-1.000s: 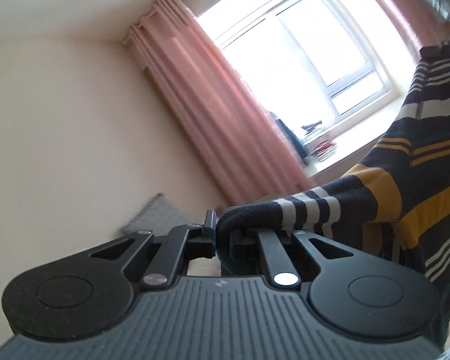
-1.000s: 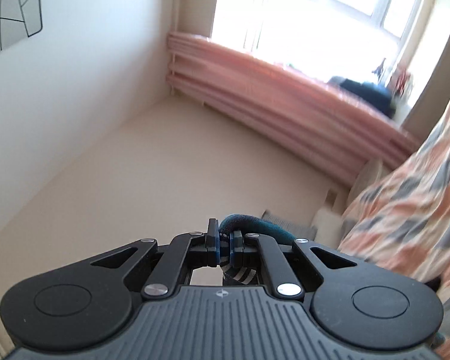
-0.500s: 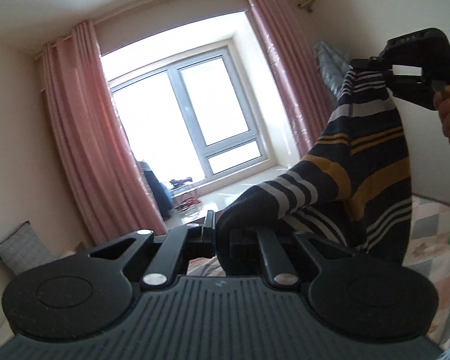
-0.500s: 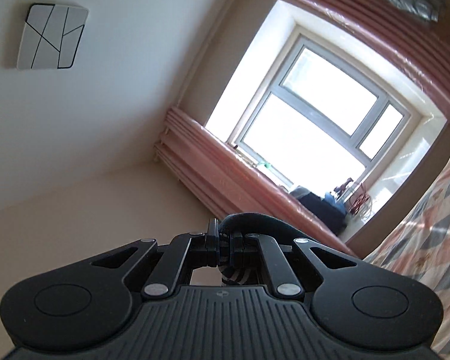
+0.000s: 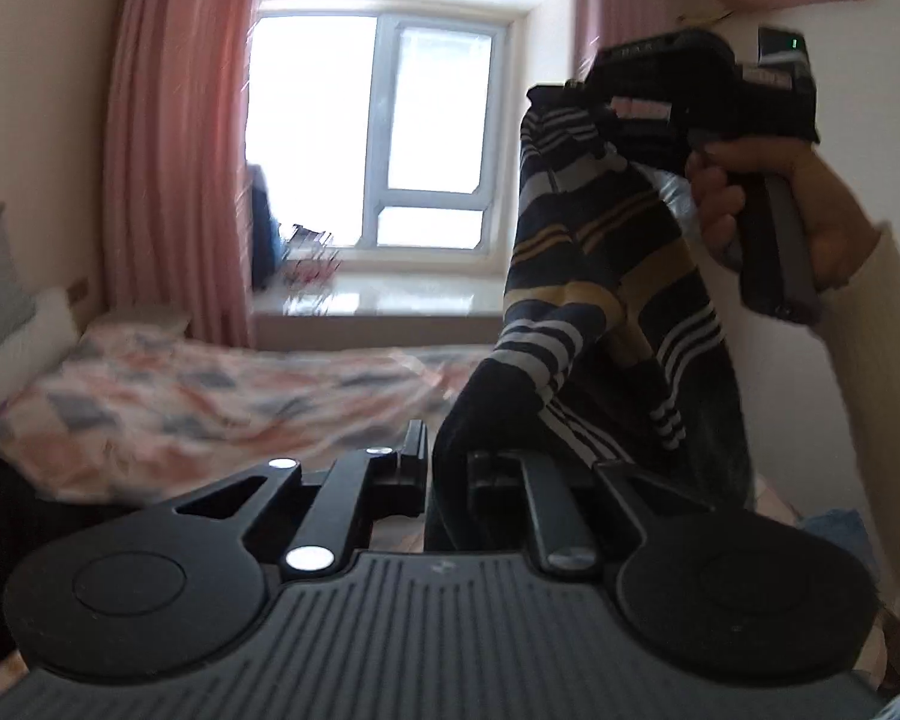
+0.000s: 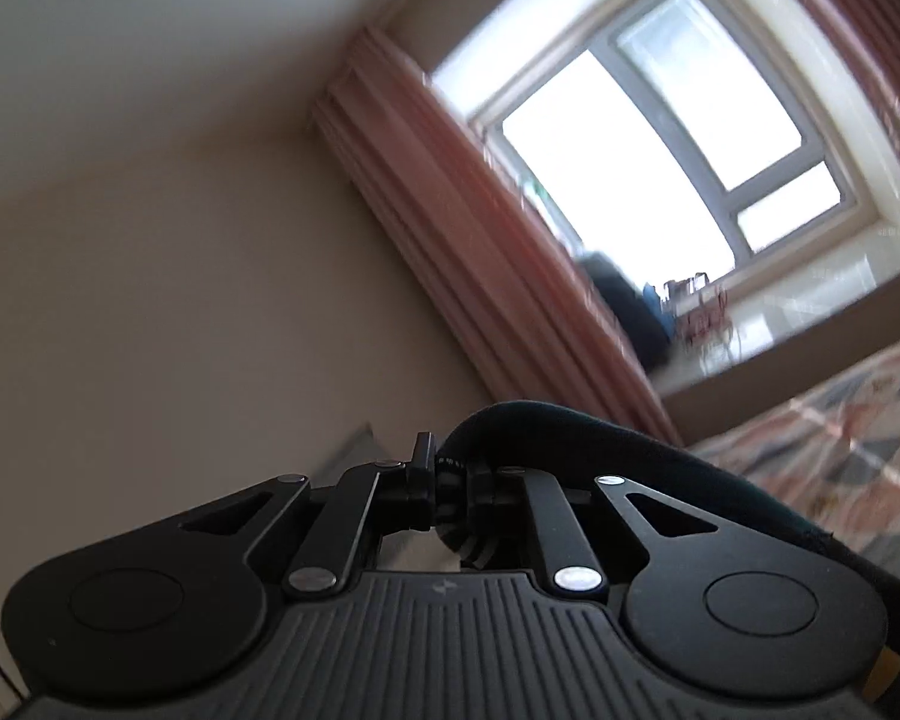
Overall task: Fold clothes
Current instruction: 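Lift the sweater high with both grippers to shake it out, then lower the sweater onto the bed and open both grippers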
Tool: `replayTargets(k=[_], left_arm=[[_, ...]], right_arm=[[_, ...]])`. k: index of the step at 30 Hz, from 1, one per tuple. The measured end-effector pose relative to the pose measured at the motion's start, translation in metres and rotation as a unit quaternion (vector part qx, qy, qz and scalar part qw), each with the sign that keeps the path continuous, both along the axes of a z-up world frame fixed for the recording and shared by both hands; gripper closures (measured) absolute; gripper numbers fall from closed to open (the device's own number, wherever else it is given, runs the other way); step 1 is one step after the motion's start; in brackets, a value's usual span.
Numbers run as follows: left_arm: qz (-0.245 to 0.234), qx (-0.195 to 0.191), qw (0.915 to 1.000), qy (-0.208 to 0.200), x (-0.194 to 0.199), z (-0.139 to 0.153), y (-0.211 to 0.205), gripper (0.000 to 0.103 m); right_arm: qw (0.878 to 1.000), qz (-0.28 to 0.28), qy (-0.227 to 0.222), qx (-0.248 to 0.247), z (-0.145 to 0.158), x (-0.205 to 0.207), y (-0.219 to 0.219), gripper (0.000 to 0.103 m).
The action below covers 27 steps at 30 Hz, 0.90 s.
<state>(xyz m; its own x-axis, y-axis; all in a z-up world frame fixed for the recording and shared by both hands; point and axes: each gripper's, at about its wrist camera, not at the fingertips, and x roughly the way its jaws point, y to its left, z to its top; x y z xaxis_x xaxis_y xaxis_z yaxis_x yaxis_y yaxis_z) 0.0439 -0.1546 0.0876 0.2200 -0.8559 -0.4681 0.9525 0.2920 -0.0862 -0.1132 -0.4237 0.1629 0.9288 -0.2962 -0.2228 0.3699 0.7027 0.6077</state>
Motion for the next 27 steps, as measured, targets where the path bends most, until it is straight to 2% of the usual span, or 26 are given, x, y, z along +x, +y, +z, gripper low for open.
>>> replayTargets(k=[1, 2, 3, 5, 6, 8, 9, 12, 13, 15, 16, 17, 19, 21, 23, 25, 27], left_arm=[[0.028, 0.038, 0.9988, 0.015, 0.02, -0.023, 0.003, 0.081], [0.056, 0.077, 0.995, 0.031, 0.04, -0.047, 0.006, 0.081], [0.084, 0.113, 0.9892, 0.041, 0.059, -0.071, 0.008, 0.081], [0.143, 0.187, 0.9709, 0.046, 0.095, -0.124, 0.031, 0.082], [0.16, 0.214, 0.9619, 0.059, 0.112, -0.145, 0.042, 0.082], [0.18, 0.251, 0.9471, 0.088, 0.136, -0.175, 0.058, 0.082], [0.183, 0.267, 0.9411, 0.099, 0.148, -0.187, 0.063, 0.082], [0.173, 0.314, 0.9278, 0.104, 0.126, -0.21, 0.063, 0.081], [0.16, 0.326, 0.9262, 0.102, 0.118, -0.214, 0.061, 0.081], [0.13, 0.347, 0.924, 0.095, 0.106, -0.224, 0.049, 0.08], [0.107, 0.353, 0.9254, 0.088, 0.104, -0.231, 0.037, 0.079], [0.079, 0.357, 0.9273, 0.08, 0.1, -0.239, 0.025, 0.077], [0.01, 0.359, 0.9314, 0.058, 0.083, -0.248, 0.001, 0.076], [-0.065, 0.354, 0.9327, 0.024, 0.057, -0.256, -0.022, 0.076], [-0.138, 0.345, 0.9285, -0.015, 0.028, -0.262, -0.043, 0.074], [-0.204, 0.33, 0.9196, -0.063, -0.01, -0.267, -0.057, 0.073], [-0.262, 0.312, 0.9072, -0.106, -0.048, -0.274, -0.067, 0.071]], right_arm=[[0.999, 0.019, 0.037, 0.031, -0.028, 0.036, 0.0, 0.063], [0.994, 0.03, 0.09, 0.058, -0.065, 0.066, 0.008, 0.04], [0.985, 0.041, 0.143, 0.086, -0.101, 0.097, 0.015, 0.034], [0.957, 0.057, 0.247, 0.141, -0.176, 0.144, 0.034, 0.033], [0.943, 0.069, 0.277, 0.17, -0.214, 0.153, 0.047, 0.033], [0.923, 0.089, 0.299, 0.223, -0.277, 0.143, 0.076, 0.034], [0.921, 0.101, 0.295, 0.235, -0.299, 0.134, 0.087, 0.035], [0.901, 0.099, 0.352, 0.234, -0.34, 0.114, 0.115, 0.035], [0.9, 0.088, 0.357, 0.233, -0.345, 0.1, 0.116, 0.035], [0.907, 0.055, 0.341, 0.242, -0.353, 0.067, 0.117, 0.035], [0.909, 0.033, 0.333, 0.248, -0.357, 0.049, 0.115, 0.035], [0.909, 0.001, 0.328, 0.258, -0.351, 0.024, 0.111, 0.035], [0.905, -0.067, 0.319, 0.272, -0.357, -0.018, 0.103, 0.035], [0.897, -0.14, 0.309, 0.284, -0.361, -0.065, 0.097, 0.034], [0.881, -0.21, 0.305, 0.295, -0.362, -0.112, 0.094, 0.034], [0.868, -0.262, 0.296, 0.302, -0.362, -0.154, 0.096, 0.034], [0.854, -0.307, 0.284, 0.308, -0.361, -0.194, 0.098, 0.032]])
